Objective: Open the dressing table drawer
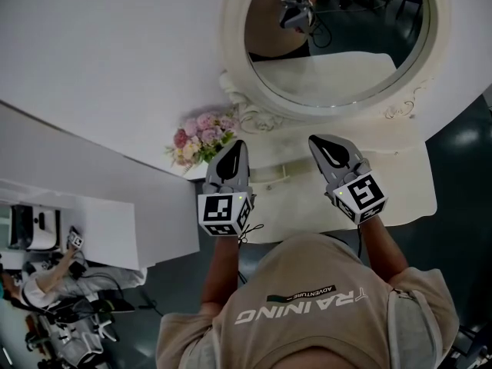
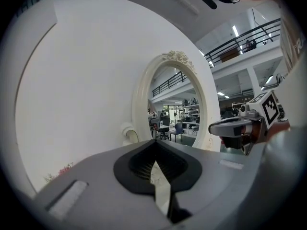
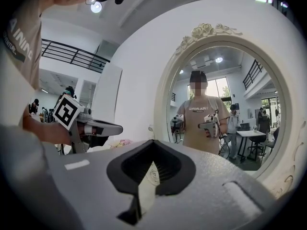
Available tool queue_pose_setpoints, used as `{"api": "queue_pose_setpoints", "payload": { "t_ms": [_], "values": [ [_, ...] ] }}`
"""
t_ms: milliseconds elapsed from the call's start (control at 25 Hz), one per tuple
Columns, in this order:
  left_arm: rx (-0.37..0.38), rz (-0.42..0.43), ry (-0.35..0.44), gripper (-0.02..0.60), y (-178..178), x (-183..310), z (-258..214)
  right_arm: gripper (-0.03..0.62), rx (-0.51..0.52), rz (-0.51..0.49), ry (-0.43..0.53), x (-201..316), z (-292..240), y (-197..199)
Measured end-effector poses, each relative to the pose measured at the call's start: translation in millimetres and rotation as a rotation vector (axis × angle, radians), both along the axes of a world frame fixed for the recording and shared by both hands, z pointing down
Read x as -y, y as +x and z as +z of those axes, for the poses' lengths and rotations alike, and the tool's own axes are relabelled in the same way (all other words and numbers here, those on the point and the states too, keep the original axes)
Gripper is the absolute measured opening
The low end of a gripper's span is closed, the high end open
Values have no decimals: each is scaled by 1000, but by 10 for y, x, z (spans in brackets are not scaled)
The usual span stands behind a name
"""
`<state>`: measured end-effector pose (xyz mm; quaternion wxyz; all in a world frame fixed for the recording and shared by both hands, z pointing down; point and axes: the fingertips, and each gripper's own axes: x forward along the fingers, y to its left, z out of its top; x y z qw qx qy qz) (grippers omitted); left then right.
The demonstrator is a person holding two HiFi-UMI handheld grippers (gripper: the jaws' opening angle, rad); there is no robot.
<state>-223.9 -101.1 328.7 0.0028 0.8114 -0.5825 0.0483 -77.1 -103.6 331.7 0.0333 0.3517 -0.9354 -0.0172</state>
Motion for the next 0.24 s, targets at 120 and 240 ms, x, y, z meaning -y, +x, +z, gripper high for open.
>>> {"api": "queue_pose_setpoints", "payload": {
  "t_ms": [120, 240],
  "values": [
    [1, 2, 0, 18, 2, -12, 11, 2, 1, 1, -1, -8, 24, -3],
    [4, 4, -1, 18, 7, -22, 28, 2, -1, -4, -5, -20, 62, -15]
  ]
}}
